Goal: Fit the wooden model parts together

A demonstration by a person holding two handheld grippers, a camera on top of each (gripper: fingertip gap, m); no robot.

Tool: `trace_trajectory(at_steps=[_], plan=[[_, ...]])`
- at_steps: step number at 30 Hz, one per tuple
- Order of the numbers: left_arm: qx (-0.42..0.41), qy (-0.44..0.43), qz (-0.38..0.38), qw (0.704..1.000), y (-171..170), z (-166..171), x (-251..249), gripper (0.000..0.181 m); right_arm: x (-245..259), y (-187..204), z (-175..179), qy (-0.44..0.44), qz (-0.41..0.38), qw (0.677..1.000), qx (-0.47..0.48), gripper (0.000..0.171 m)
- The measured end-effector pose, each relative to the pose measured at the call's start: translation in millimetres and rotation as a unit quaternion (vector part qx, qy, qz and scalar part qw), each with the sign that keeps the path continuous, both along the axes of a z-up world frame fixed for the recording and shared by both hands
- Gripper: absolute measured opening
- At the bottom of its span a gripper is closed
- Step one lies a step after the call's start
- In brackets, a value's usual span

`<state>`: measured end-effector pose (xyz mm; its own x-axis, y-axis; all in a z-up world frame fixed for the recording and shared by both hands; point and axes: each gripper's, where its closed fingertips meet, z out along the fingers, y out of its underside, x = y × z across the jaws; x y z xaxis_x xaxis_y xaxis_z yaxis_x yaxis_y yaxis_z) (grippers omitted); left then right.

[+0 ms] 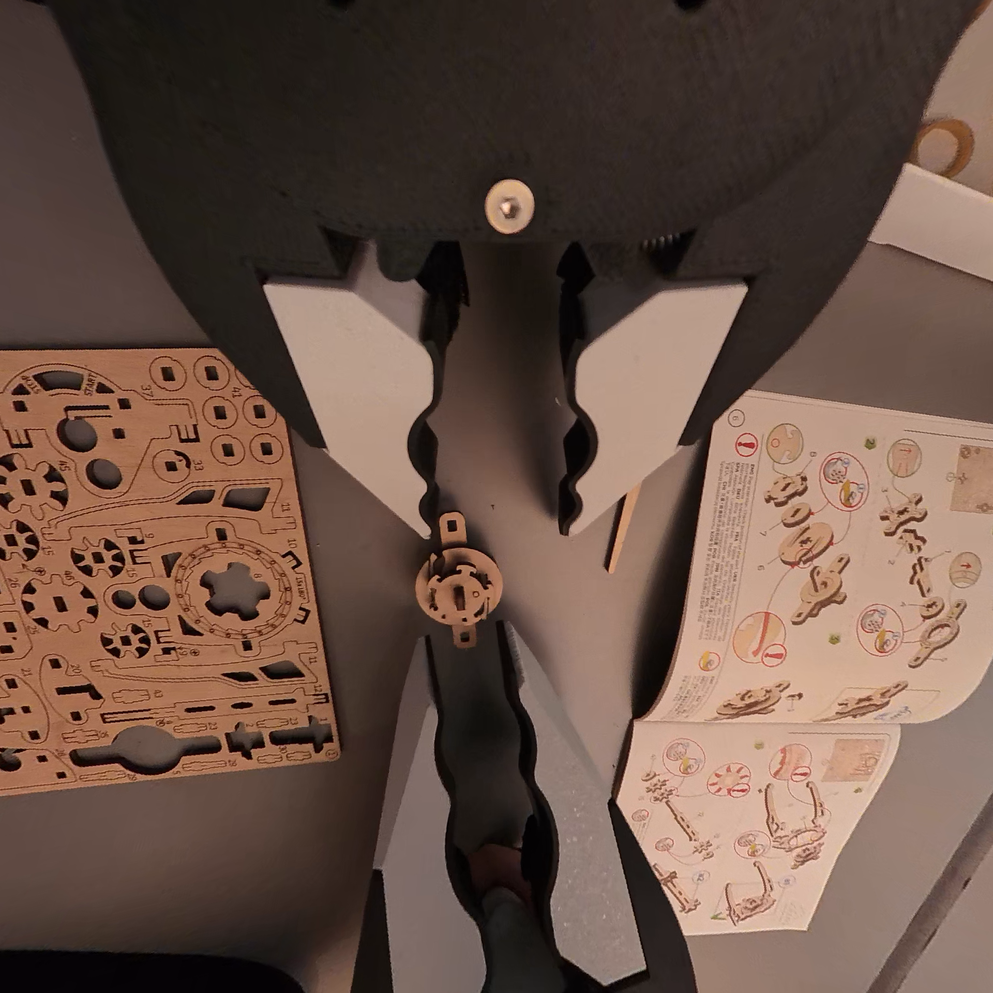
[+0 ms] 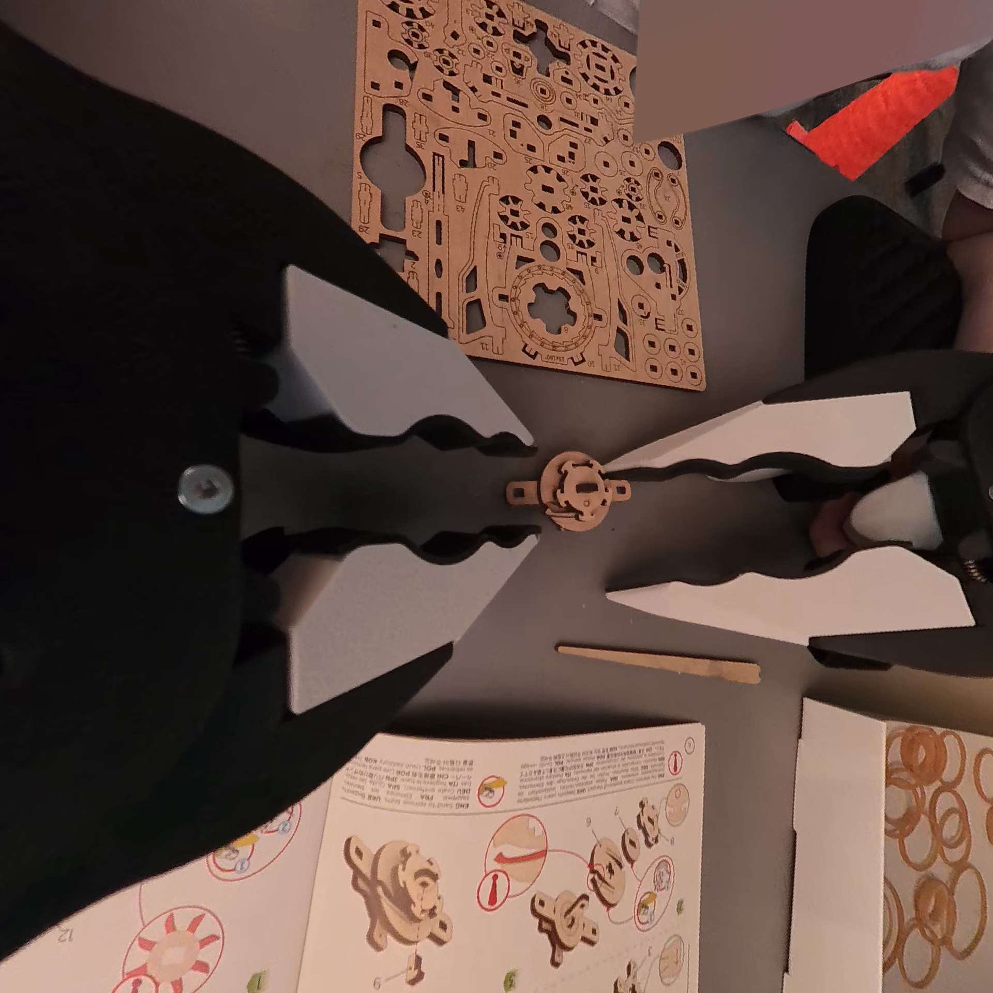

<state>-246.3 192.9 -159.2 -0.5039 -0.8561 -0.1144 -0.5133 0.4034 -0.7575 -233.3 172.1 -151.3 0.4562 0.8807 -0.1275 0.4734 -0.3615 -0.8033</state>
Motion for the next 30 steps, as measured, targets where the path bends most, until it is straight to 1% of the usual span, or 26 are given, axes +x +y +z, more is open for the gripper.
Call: trace_trajectory(at_steps=[7,13,17,19,20,22,30], plan=[[-0.003,0.002,0.005,1.000,1.5,-0.2,0.6,0.043,6.7,1.3,0.0,0.007,-0.006,1.000,-0.005,0.026],[-0.005,0.004,0.009,1.000,2.7,-0.3,1.1,0.045,12.0,-3.4,1.8,0.020,0.004,1.000,-0.018,0.026],[-0.007,0.005,0.012,1.000,3.4,-0.4,1.4,0.051,10.9,-10.8,9.9,0.055,0.026,0.998,-0.033,0.031],[-0.007,0.005,0.011,1.000,3.4,-0.5,1.3,0.058,11.1,-11.5,15.8,0.077,0.028,0.996,-0.039,0.031],[-0.006,0.004,0.012,1.000,3.7,-0.4,1.4,0.064,11.6,-10.9,18.5,0.086,0.027,0.995,-0.037,0.031],[-0.003,0.003,0.007,1.000,2.1,-0.4,0.7,0.069,13.4,-8.2,21.3,0.093,0.022,0.995,-0.028,0.032],[-0.005,0.004,0.001,1.000,0.9,-0.8,-0.1,0.071,24.8,12.9,29.8,0.093,-0.031,0.994,0.044,0.032]])
